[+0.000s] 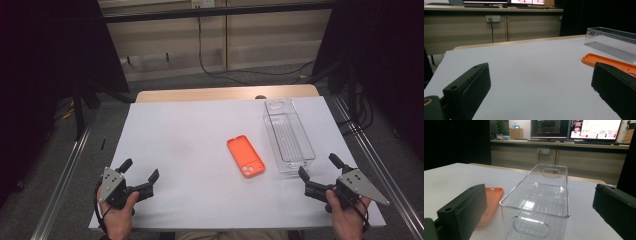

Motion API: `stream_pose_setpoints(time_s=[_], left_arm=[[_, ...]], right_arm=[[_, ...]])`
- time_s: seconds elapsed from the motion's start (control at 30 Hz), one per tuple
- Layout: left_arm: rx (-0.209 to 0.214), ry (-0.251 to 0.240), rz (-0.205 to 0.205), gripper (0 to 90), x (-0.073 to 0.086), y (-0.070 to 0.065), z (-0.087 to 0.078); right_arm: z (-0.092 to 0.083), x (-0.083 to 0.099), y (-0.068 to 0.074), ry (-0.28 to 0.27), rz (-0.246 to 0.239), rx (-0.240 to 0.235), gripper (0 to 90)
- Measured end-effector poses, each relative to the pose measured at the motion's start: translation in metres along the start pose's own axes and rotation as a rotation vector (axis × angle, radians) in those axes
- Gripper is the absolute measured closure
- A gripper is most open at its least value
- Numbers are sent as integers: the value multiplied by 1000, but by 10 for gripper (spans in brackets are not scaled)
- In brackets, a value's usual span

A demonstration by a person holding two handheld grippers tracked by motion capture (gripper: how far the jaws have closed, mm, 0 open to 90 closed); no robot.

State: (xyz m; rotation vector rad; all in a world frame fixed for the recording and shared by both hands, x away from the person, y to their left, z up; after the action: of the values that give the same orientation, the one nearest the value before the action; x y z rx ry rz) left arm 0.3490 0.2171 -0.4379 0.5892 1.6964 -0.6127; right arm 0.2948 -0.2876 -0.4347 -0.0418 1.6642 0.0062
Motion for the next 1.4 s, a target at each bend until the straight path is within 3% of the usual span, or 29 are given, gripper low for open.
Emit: stream_pose_setpoints(time_s=[0.27, 0.53, 0.8, 0.9, 0.93, 1.27, 1.4], left_arm=[[40, -10, -1, 45, -2, -5, 5], [77, -11, -32, 35, -2, -8, 11], [137, 16, 7, 34, -2, -15, 19], [134, 7, 7, 34, -3, -16, 20], [154, -5, -1, 34, -5, -19, 22], [183, -2, -3, 41, -6, -21, 32], [199, 20, -2, 42, -6, -23, 39]], right_arm=[[-1, 0, 1, -1, 8, -17, 0], [-1, 1, 1, 3, 7, -27, 0], [-2, 1, 5, 8, 0, -51, 0], [-3, 0, 7, 4, -1, -56, 0], [-3, 0, 6, 4, -1, -54, 0], [-2, 1, 6, 12, 1, -55, 0], [-2, 0, 7, 8, 5, -58, 0]])
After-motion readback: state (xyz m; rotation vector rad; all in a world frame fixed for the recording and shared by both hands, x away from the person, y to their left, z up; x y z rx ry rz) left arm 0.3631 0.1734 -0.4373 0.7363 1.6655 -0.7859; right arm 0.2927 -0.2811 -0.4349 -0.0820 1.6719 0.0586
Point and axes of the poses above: each handheld gripper's, and its own axes: z roughly forward along the jaws, x roughly out of its underside, y roughly to its left, the point moved 6 cm from there along z, roughly forward along the jaws, and after that the axes turned 13 degrees about x, right-handed, at the moved point
